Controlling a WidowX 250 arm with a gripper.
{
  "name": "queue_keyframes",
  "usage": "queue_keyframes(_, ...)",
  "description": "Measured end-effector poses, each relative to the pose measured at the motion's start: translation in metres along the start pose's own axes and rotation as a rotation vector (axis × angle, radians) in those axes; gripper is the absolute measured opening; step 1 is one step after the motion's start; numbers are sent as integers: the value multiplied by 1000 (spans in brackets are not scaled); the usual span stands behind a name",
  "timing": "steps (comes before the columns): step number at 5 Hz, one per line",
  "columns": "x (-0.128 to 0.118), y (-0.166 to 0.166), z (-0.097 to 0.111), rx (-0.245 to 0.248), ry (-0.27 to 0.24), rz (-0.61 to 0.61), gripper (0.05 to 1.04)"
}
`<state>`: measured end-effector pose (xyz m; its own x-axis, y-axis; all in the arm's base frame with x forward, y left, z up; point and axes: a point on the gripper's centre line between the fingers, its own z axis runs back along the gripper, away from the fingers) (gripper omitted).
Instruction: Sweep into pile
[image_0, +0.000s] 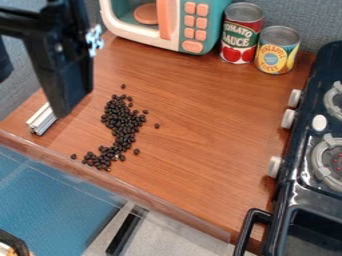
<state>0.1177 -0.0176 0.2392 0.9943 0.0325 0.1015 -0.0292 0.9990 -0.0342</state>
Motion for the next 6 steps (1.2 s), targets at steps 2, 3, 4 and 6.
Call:
queue_keyframes(2,15,-4,-30,45,-4,5,1001)
queue_keyframes(3,29,1,-62,122,-8,38,1001)
queue_keyframes(4,42,6,-91,165,-18,16,1001)
queue_keyframes(6,59,41,-119,123,-40,-96,1001)
